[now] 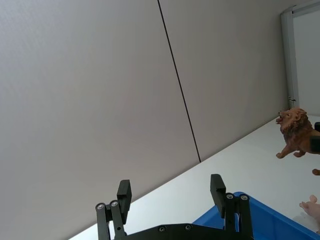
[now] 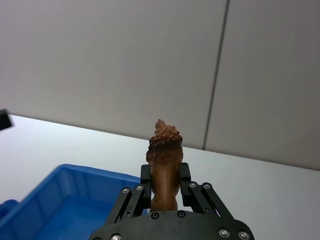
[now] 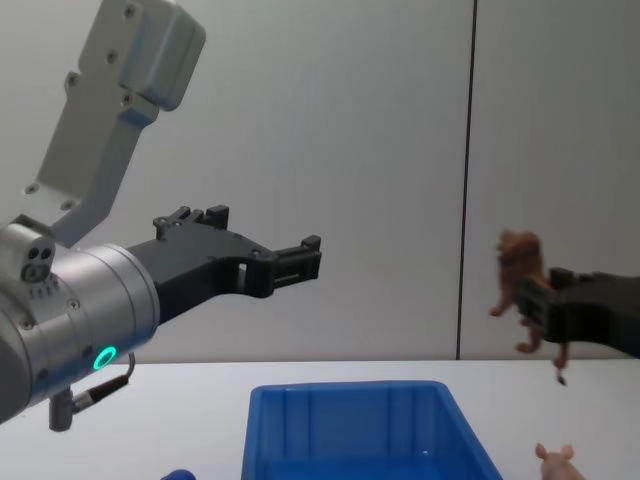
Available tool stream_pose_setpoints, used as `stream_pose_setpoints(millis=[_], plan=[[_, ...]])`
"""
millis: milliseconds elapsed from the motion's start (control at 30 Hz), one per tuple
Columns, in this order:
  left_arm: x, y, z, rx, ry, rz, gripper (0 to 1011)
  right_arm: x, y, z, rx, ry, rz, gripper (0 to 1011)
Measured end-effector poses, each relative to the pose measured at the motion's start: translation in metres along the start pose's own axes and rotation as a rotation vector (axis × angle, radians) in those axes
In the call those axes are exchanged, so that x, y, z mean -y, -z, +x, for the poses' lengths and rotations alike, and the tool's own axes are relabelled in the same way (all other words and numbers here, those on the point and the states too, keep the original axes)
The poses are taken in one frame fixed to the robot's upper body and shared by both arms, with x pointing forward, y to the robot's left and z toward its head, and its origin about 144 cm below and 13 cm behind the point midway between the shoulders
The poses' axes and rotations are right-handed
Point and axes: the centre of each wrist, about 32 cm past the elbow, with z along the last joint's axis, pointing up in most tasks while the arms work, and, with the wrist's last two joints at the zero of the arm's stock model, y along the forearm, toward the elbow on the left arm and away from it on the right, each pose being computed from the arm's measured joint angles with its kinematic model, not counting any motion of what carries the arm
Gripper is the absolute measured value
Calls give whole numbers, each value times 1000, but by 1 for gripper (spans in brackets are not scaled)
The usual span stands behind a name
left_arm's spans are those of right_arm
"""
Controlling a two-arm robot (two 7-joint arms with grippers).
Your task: Pick up the two dolls from the table and place them into the box.
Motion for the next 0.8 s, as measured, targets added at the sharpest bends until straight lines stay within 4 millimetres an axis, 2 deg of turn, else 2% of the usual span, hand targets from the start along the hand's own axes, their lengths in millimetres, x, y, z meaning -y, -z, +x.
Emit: stream_pose_setpoints(millis=[433, 800], plan=[[0, 0, 0, 0, 0, 0, 1001, -8, -15, -15, -15, -203, -6, 315], [0, 0, 0, 0, 0, 0, 1001, -26, -24, -34, -13, -386, -94, 315]])
